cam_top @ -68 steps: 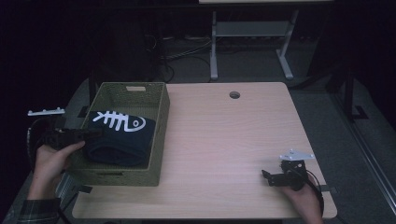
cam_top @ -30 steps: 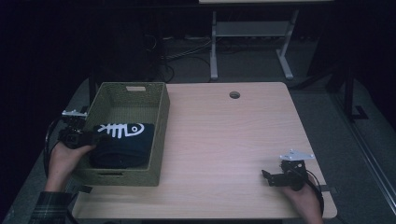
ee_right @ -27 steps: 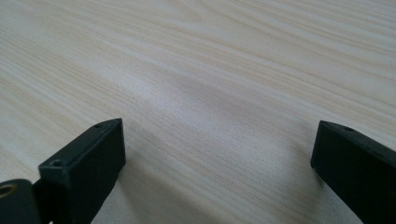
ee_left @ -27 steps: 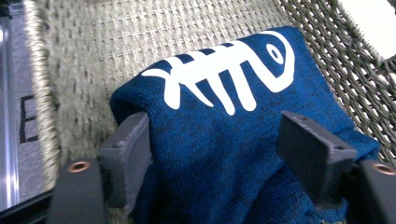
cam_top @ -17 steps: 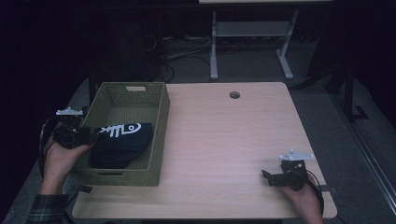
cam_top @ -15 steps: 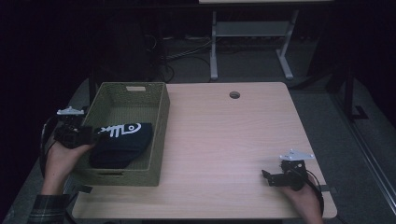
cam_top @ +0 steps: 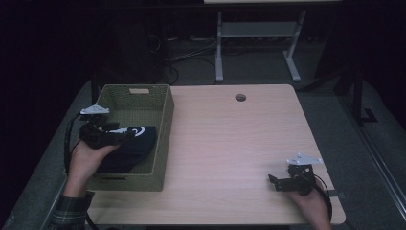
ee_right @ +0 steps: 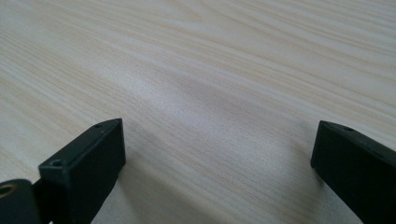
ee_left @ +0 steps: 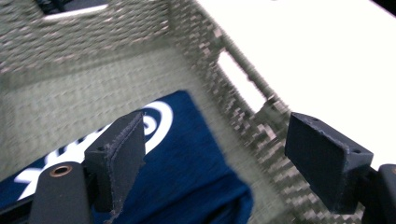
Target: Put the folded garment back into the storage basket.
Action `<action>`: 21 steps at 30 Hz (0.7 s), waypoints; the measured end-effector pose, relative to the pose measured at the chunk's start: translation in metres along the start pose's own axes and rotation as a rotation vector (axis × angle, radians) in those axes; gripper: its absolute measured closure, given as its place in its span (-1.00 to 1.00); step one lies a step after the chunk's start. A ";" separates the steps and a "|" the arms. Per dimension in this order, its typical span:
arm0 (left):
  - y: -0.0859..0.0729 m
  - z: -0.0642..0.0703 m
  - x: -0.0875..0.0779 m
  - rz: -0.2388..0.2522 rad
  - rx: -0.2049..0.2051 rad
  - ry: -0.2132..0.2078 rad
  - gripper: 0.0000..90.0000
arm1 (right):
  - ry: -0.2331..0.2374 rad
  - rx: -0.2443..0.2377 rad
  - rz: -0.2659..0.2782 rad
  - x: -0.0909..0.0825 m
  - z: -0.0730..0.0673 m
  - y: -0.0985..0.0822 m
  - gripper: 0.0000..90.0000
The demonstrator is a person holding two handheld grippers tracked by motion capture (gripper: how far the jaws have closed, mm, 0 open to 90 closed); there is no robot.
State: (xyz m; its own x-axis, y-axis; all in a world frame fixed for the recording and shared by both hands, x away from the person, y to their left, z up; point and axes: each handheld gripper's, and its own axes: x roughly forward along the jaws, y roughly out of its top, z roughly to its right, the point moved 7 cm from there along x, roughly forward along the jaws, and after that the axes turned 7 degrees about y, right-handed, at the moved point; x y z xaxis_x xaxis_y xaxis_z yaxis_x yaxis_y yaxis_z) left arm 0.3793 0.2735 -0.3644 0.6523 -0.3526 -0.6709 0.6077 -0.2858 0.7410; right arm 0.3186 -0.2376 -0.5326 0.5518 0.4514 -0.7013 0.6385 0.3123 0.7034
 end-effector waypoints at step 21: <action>0.031 0.125 0.043 0.045 0.122 -0.202 -0.56 | 0.000 0.000 0.001 0.000 0.000 0.000 -0.94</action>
State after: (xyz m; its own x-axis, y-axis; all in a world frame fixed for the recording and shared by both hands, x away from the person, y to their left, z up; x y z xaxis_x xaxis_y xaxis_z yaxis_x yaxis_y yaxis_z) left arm 0.3693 0.1377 -0.3661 0.5665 -0.5349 -0.6269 0.5129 -0.3666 0.7763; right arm 0.3185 -0.2375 -0.5325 0.5520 0.4517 -0.7009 0.6382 0.3121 0.7038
